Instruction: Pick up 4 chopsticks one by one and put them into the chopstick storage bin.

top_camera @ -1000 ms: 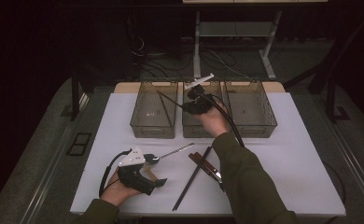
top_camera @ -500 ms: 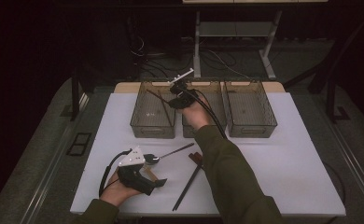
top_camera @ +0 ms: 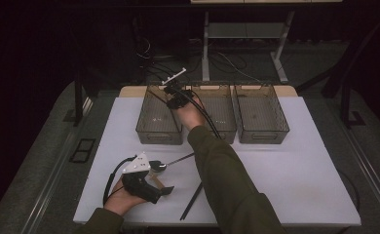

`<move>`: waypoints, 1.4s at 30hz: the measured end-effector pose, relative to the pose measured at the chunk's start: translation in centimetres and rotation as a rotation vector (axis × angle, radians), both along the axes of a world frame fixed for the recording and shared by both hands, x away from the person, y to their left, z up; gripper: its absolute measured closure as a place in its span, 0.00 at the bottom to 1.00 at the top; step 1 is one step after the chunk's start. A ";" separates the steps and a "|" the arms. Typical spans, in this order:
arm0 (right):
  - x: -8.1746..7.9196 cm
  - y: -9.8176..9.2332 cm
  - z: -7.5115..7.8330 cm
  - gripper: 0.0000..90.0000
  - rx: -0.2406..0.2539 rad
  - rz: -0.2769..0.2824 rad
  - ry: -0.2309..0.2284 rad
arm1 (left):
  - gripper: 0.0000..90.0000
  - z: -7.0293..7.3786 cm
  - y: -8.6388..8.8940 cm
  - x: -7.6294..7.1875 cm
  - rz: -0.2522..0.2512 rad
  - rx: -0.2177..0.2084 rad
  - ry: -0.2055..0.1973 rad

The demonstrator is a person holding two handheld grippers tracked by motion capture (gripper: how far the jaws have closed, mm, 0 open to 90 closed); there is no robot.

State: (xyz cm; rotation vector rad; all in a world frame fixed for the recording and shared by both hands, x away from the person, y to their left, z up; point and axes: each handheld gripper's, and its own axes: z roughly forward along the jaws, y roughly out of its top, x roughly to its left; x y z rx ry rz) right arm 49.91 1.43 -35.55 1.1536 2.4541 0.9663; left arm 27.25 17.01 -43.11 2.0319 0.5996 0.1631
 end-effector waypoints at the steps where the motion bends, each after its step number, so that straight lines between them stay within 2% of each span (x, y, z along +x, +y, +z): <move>1: 0.1 0.1 -0.1 0.95 0.000 -0.001 0.002 | 0.00 0.0 0.0 0.0 -0.002 0.000 0.000; 11: 0.6 0.5 -1.1 0.93 0.011 0.008 0.018 | 0.00 0.0 0.0 0.0 -0.008 0.002 0.006; 12: 0.6 0.5 -1.0 0.86 0.018 0.008 0.013 | 0.00 0.0 0.0 0.0 -0.008 0.001 0.006; 15: 0.5 0.4 -0.8 0.75 0.027 0.000 -0.003 | 0.00 0.0 0.0 0.0 -0.006 -0.001 0.004; 24: 0.5 -0.4 -0.1 0.57 0.061 0.003 -0.002 | 0.00 0.0 0.0 0.1 -0.006 -0.001 0.002; 26: 0.3 -0.7 0.1 0.51 0.079 0.016 0.004 | 0.00 0.0 0.1 0.1 -0.005 0.000 0.000; 28: 0.0 -1.1 0.3 0.48 0.079 0.027 -0.015 | 0.00 0.0 0.1 0.1 -0.006 0.000 -0.002; 30: -0.2 -1.5 0.5 0.44 0.091 0.043 -0.005 | 0.00 0.0 0.2 0.1 -0.003 0.002 -0.002; 36: -1.4 -3.5 1.2 0.40 0.136 0.073 -0.020 | 0.00 0.0 0.1 0.1 -0.001 -0.005 -0.003; 40: -2.2 -4.8 1.3 0.37 0.155 0.083 -0.042 | 0.00 0.0 0.1 0.1 0.000 -0.007 -0.002; 41: -2.8 -5.7 1.3 0.37 0.169 0.085 -0.062 | 0.00 0.0 0.1 0.1 0.005 -0.010 -0.002; 42: -3.1 -6.1 1.3 0.37 0.177 0.087 -0.062 | 0.00 -0.1 0.0 0.1 0.008 -0.014 0.001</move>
